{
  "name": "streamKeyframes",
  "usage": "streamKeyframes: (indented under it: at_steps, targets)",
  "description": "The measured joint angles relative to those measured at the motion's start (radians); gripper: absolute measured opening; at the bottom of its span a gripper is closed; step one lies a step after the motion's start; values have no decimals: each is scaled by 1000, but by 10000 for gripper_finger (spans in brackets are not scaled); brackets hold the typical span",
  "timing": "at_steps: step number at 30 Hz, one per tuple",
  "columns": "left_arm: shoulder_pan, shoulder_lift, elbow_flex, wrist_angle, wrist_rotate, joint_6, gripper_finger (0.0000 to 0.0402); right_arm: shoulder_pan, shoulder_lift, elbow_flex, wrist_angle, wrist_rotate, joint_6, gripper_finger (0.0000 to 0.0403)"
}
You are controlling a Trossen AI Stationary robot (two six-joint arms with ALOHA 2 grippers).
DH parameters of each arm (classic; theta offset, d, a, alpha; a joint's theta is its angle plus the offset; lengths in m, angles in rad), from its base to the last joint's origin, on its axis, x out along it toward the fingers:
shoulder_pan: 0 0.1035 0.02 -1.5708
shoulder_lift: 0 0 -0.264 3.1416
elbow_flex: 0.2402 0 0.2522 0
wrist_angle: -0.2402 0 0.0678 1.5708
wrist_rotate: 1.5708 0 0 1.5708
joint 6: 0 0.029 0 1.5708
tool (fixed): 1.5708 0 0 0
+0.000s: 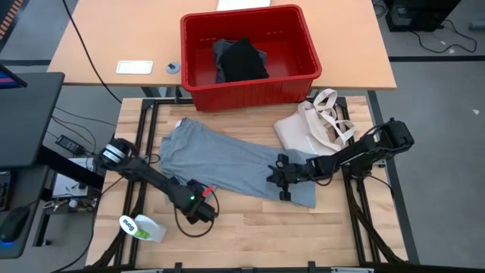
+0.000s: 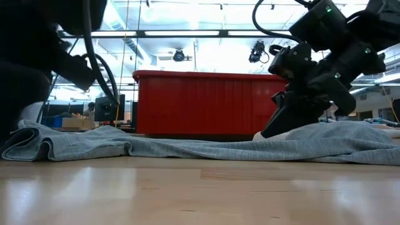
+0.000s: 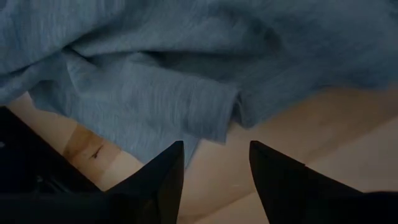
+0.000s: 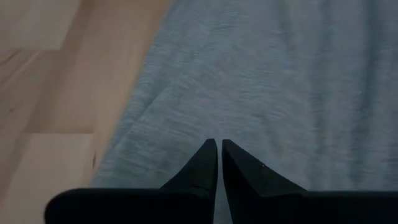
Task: Fold Laundry from Bin
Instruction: Fold the gray shirt
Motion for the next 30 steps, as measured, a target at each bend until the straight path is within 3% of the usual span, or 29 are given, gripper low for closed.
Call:
streamKeyframes:
  at_steps: [10, 18, 23, 30]
  targets:
    - [12, 14, 0, -64, -58, -30, 171, -12, 0, 0, 41, 0, -47, 34]
    - [12, 14, 0, -43, -91, -10, 99, -12, 0, 0, 54, -1, -68, 34]
    - [12, 14, 0, -52, -92, 46, 16, -12, 0, 0, 56, -1, -70, 34]
    - [12, 11, 19, -136, -58, 128, 3, -12, 0, 0, 56, -1, -70, 34]
